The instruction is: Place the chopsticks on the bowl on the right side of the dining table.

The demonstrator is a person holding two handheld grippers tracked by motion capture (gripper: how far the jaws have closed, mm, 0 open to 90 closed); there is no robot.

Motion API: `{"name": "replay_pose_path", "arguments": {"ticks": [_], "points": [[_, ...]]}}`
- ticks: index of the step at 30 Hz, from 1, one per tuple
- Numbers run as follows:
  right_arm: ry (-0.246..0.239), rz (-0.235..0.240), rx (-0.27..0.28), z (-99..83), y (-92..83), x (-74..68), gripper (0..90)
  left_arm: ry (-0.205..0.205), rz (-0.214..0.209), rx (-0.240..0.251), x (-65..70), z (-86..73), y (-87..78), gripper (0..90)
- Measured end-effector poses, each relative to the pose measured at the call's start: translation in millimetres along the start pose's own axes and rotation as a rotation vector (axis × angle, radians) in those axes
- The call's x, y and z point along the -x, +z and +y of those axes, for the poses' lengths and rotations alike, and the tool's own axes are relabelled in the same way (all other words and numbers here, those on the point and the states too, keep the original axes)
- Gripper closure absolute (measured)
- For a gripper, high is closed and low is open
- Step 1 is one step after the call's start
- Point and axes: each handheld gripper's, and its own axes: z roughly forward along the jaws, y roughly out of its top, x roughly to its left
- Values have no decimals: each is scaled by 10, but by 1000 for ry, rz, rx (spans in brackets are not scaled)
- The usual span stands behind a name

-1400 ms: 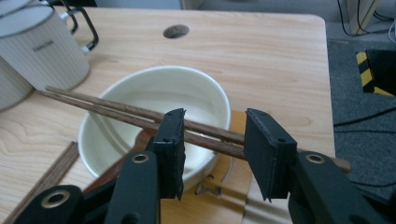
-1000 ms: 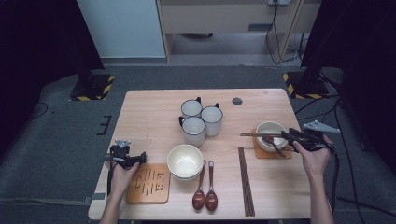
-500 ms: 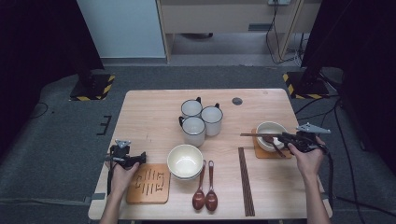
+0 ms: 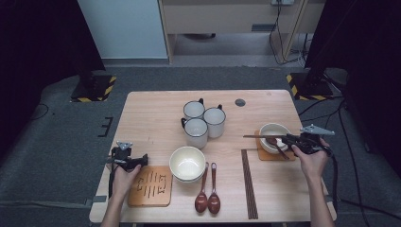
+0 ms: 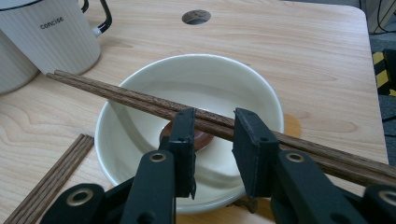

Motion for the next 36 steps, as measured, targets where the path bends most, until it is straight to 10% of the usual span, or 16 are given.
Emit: {"name": "replay_pose_path", "arguments": {"ticks": [15, 36], "points": [[0, 2, 6, 24, -12, -11, 654, 0, 0, 0, 0, 0, 0, 0], [-73, -48, 53, 195, 125, -96, 343, 0, 0, 0, 0, 0, 0, 0]]}}
